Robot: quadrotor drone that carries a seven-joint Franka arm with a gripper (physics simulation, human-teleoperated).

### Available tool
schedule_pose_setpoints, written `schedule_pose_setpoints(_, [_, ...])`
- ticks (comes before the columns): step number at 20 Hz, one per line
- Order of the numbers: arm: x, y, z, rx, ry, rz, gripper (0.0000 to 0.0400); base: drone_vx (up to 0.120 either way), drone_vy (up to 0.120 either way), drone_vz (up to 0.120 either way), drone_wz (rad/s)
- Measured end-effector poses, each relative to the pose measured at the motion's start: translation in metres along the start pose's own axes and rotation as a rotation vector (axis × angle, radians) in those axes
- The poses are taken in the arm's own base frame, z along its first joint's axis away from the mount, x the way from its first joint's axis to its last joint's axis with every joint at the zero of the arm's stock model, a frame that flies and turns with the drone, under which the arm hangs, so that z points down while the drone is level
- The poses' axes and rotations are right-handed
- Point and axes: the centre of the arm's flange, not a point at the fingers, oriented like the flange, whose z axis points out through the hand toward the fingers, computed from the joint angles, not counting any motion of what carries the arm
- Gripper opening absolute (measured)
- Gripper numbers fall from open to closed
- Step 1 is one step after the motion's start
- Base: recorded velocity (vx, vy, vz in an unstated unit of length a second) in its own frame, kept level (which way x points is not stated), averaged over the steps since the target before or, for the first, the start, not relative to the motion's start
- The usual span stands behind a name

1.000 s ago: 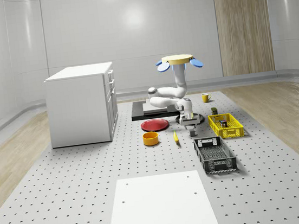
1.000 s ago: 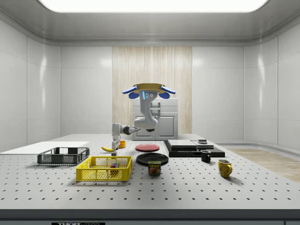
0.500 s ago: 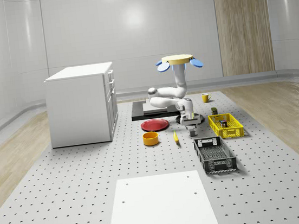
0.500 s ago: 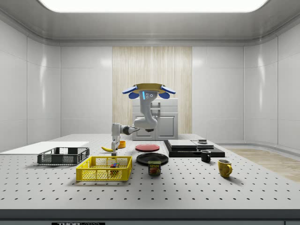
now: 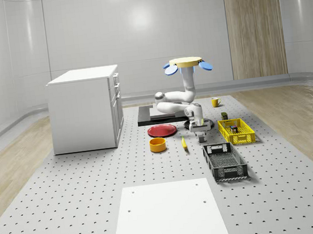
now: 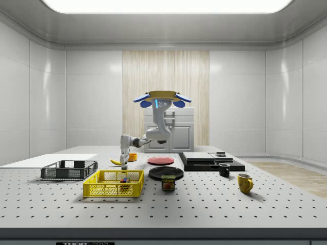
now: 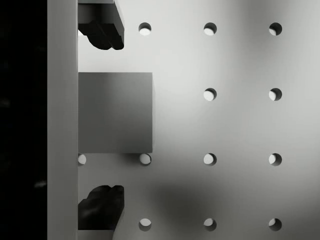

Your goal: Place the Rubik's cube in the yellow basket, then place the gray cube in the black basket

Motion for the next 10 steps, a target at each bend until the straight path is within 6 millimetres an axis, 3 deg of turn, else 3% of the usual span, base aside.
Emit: schedule_pose_setpoints(10, [0.001,-0.001,0.018,0.000,0.000,0.000,0.0400,0.000,0.000,0.000,0.000])
